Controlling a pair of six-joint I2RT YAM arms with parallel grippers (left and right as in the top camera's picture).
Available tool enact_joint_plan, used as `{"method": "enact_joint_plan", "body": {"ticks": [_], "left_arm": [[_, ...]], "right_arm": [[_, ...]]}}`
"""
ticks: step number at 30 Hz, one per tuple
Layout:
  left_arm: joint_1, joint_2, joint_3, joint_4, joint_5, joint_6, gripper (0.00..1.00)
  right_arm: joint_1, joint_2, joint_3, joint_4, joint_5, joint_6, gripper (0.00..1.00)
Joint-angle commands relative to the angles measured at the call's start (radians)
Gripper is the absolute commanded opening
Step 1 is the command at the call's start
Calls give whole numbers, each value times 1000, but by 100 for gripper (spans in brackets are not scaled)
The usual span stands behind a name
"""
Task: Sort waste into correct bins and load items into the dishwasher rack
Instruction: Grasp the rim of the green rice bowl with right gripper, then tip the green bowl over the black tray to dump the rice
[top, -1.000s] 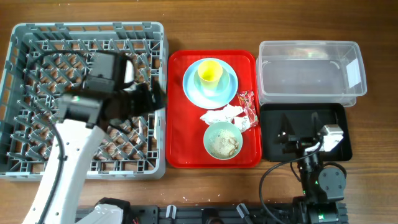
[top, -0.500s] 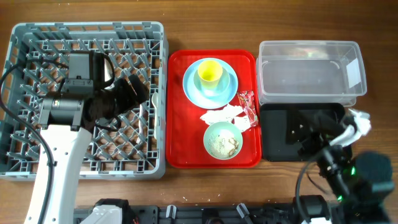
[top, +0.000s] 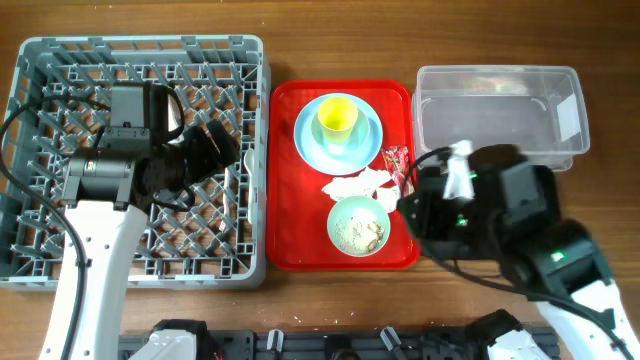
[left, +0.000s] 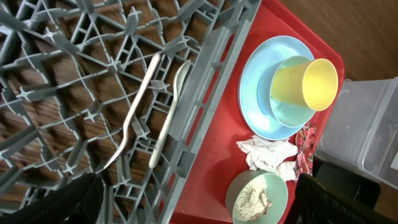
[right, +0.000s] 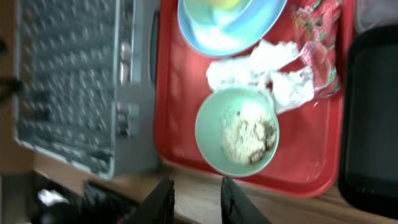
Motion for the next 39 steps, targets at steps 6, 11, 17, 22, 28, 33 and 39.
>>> {"method": "enact_joint_plan", "body": {"ticks": [6, 11, 17, 22, 28, 33, 39], "left_arm": [[4, -13, 5, 3, -6, -10, 100], [4, -13, 5, 3, -6, -10, 100], [4, -13, 5, 3, -6, -10, 100], [5, -13, 5, 3, -6, -10, 100], [4, -13, 5, 3, -6, -10, 100], [4, -13, 5, 3, -6, -10, 100], [5, -13, 5, 3, -6, -10, 100]], "right_arm": [[522, 430, 8, 119, 376, 66, 33], [566, 697, 9, 238, 409, 17, 34], [566, 744, 9, 230, 362, 15, 6], [565, 700, 118, 109, 344, 16, 4], [470, 494, 280, -100, 344, 16, 4], [84, 276, 280, -236, 318, -95, 4], [-460, 237, 240, -243, -95, -443, 4]]}}
